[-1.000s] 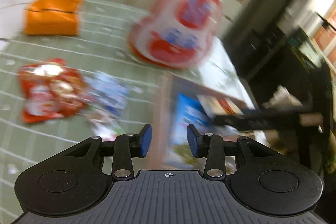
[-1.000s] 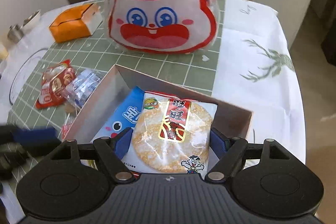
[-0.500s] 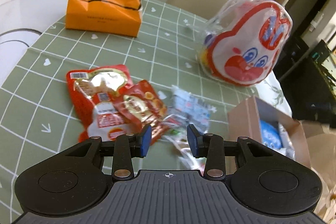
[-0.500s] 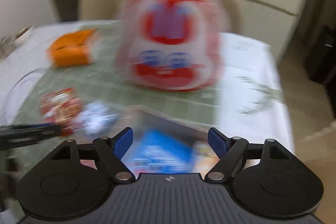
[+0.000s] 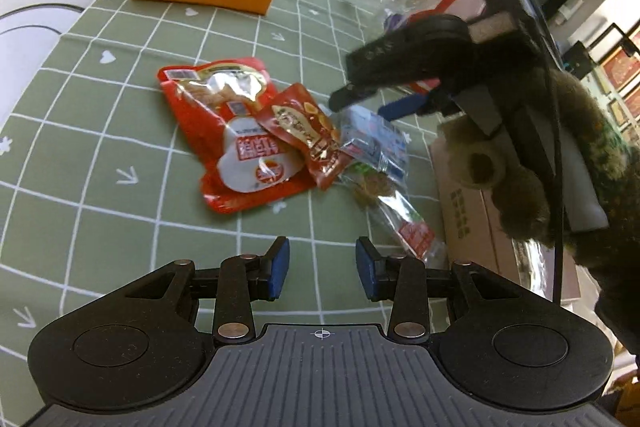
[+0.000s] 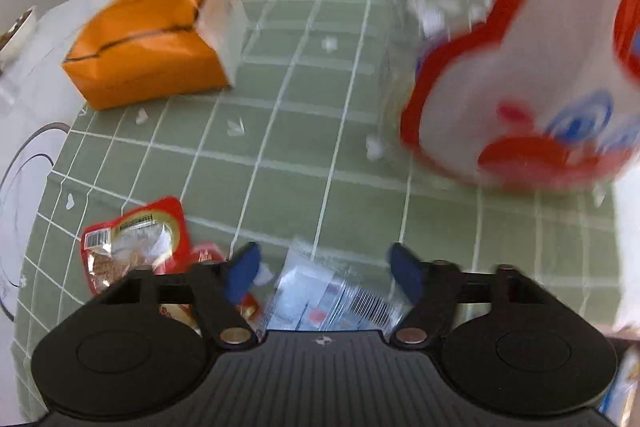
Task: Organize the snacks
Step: 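Grasp the clear cube candy packet with left while right grasps the lollipop packet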
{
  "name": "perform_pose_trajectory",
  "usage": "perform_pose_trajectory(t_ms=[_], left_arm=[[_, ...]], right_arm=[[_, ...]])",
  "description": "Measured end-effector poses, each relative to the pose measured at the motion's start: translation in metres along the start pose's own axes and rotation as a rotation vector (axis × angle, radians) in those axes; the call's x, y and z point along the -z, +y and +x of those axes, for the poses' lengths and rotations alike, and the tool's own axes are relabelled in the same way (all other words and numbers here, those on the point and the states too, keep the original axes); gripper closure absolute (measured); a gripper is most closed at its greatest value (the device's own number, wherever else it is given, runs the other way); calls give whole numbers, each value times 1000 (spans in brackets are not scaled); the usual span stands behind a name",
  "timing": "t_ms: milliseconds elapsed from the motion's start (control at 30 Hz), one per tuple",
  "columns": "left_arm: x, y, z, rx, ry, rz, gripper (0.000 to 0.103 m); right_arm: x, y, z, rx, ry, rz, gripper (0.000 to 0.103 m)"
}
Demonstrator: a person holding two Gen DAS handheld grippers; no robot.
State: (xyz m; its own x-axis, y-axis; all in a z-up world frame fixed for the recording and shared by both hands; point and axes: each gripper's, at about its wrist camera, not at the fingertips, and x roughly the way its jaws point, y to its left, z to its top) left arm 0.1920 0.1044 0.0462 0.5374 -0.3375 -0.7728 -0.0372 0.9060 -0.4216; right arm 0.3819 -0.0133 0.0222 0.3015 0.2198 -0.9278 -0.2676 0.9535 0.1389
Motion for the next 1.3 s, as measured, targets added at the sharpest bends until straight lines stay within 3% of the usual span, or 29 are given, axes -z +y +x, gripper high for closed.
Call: perform_pose_trajectory(t_ms=[67, 233, 300, 467, 567, 667, 733, 833, 967, 1100, 1300], left_arm=[[0, 3, -2, 5, 1, -4, 62], [-2, 0, -6, 8, 11, 11, 62], [-3, -5, -6, 2, 16, 38, 62], [-4, -27, -1, -4, 38, 103, 62], [-5, -43, 8, -45, 39, 154, 62], [-1, -56, 24, -124, 58, 230, 60], [2, -57, 28, -129, 51, 249, 57], [4, -52, 26, -124, 56, 255, 58], [7, -40, 16, -155, 68, 264, 61], [7, -23, 3, -166, 80, 212, 67], [10, -8, -13, -149, 79, 159, 67]], right_arm=[[10, 0, -11, -42, 26, 0, 56], [44, -1, -32, -210, 158, 27, 56], [55, 3, -40, -237, 168, 4, 56], [68, 1, -68, -156, 77, -55, 52], [68, -5, -78, -119, 32, -54, 48], [71, -15, -86, -118, 17, -39, 48], [73, -19, -84, -133, 15, -21, 48], [75, -17, -76, -166, 34, 0, 48], [79, -1, -54, -133, 90, -9, 51], [82, 11, -33, -140, 167, 21, 72], [87, 40, -30, -180, 197, -67, 72]])
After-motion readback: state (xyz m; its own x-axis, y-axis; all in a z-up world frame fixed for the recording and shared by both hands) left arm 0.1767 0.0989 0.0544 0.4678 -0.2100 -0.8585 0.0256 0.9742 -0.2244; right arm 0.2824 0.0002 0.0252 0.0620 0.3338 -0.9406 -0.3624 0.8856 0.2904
